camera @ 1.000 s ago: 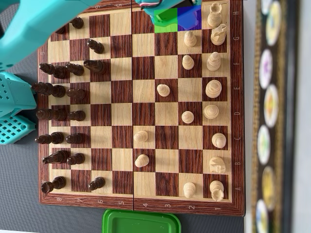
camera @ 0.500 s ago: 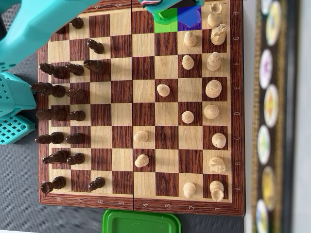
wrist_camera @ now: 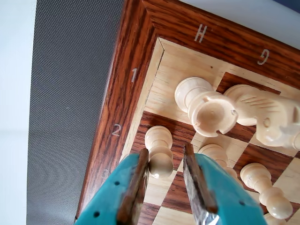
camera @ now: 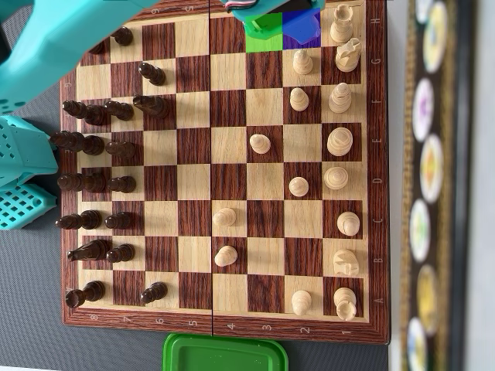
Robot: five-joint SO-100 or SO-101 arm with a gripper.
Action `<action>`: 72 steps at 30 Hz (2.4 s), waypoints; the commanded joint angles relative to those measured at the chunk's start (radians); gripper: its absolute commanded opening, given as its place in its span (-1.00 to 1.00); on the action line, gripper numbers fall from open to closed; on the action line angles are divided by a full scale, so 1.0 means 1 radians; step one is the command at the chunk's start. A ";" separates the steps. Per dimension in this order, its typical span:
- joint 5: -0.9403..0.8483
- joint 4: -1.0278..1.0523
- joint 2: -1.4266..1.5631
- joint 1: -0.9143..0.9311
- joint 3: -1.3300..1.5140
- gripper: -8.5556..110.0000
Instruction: Play chess
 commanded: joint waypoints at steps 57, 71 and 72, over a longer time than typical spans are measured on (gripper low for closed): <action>-0.006 -0.003 0.044 0.000 -0.048 -0.80; -0.005 -0.011 0.198 0.000 0.137 -0.80; -0.003 -0.011 0.213 0.000 0.155 -0.80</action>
